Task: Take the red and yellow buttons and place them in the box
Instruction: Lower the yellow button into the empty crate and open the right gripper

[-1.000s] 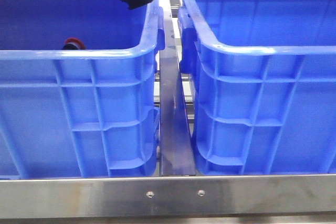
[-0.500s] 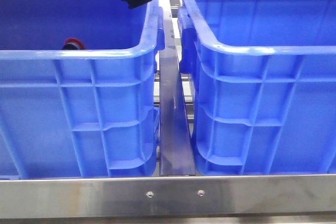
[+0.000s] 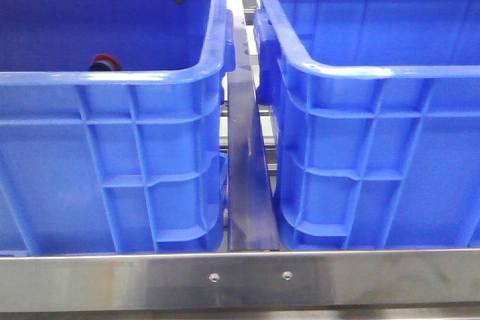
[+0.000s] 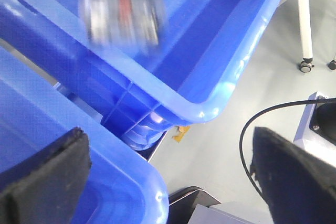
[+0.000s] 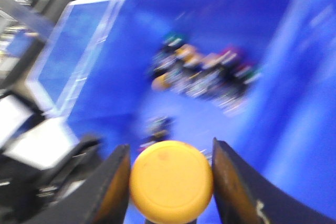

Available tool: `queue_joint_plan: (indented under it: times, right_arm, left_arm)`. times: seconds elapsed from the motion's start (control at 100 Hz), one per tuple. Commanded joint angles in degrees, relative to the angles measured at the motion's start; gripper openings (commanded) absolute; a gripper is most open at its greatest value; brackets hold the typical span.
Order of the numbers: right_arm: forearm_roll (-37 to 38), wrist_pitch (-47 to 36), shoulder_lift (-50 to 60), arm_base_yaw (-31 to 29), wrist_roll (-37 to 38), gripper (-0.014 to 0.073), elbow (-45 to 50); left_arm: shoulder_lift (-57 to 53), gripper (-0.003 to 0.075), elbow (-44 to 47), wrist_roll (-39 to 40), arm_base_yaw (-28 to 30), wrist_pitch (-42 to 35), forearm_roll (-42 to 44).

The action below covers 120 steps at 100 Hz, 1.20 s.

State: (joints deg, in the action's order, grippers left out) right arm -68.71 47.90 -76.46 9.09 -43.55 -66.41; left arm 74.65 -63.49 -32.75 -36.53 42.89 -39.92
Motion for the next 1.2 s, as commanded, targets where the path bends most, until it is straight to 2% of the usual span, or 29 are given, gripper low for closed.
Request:
queue_joint_plan:
  times: [0.0,0.13,0.2,0.43,0.59,0.76,0.94,1.19]
  right_arm:
    - [1.3,-1.1,1.6,-3.4,-4.1,0.0270,-3.0]
    - [7.3,-8.2,1.5,-5.9,-9.6,0.0270,-2.8]
    - [10.7,-12.8,1.5,-6.0,-10.0,0.0270,-2.2]
    - [11.1,-34.0,1.5,-5.8,-13.5,0.0270,5.1]
    - [11.1,-47.4,0.7,-3.3,-14.5,0.0270,9.2]
    - [11.1,-52.1,-4.1,0.0,-14.5,0.0270,9.0]
    - [11.0,-57.5,-8.9,0.7,-14.1,0.0268,8.8]
    - [11.0,-56.7,-14.8,0.7,-12.0,0.0268,4.3]
  left_arm:
    - [-1.8,0.0588,-1.6,-0.1,0.0,-1.5,-2.0]
    - [-1.8,0.0588,-1.6,-0.1,0.0,-1.4,-2.0]
    - [-1.8,0.0588,-1.6,-0.1,0.0,-1.2,-2.0]
    - [-1.8,0.0587,-1.6,-0.1,0.0,-1.0,-2.0]
    - [-1.8,0.0587,-1.6,-0.1,0.0,-0.8,-2.0]
    - [-1.8,0.0587,-1.6,-0.1,0.0,-0.8,-2.0]
    - [-1.8,0.0587,-1.6,-0.1,0.0,-0.8,-2.0]
    - [-1.7,0.0587,-1.6,-0.1,0.0,-0.9,-2.9]
